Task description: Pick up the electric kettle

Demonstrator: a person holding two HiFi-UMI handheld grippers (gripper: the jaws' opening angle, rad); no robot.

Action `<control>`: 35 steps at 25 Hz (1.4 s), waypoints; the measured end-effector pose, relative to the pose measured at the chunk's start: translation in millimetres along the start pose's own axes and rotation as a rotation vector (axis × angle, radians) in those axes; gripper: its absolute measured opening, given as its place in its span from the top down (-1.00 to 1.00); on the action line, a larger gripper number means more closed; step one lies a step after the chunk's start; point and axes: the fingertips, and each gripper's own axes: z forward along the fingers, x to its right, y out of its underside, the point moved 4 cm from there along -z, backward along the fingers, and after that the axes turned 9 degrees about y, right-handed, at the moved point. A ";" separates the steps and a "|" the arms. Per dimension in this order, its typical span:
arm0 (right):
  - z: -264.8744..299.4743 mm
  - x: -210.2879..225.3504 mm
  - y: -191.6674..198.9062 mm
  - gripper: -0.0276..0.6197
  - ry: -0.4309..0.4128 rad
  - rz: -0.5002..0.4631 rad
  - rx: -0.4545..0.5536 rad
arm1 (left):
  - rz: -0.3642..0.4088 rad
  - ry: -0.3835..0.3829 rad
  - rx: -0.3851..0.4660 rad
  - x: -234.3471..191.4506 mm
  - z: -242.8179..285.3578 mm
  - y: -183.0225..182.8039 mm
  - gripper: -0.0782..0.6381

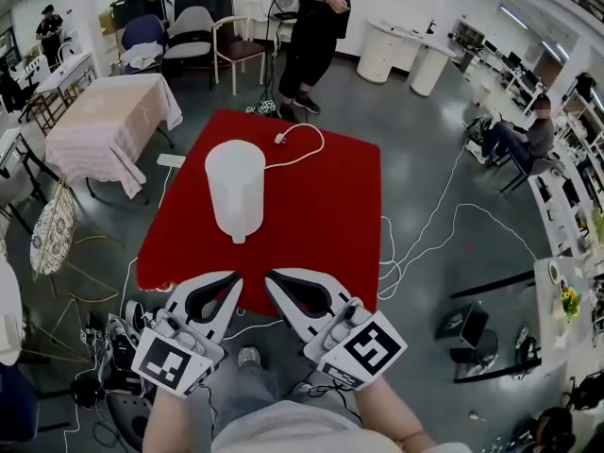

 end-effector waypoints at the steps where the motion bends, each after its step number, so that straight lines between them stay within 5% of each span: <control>1: 6.6 2.5 1.8 0.90 0.007 0.000 -0.003 | -0.001 0.009 -0.001 -7.9 1.1 2.9 0.75; 16: 80.2 40.2 27.4 0.90 0.138 0.004 -0.054 | -0.038 0.187 -0.072 -116.6 29.4 59.8 0.75; 35: 90.7 60.7 64.6 0.90 0.269 0.032 -0.158 | -0.047 0.408 -0.189 -139.5 72.5 138.5 0.51</control>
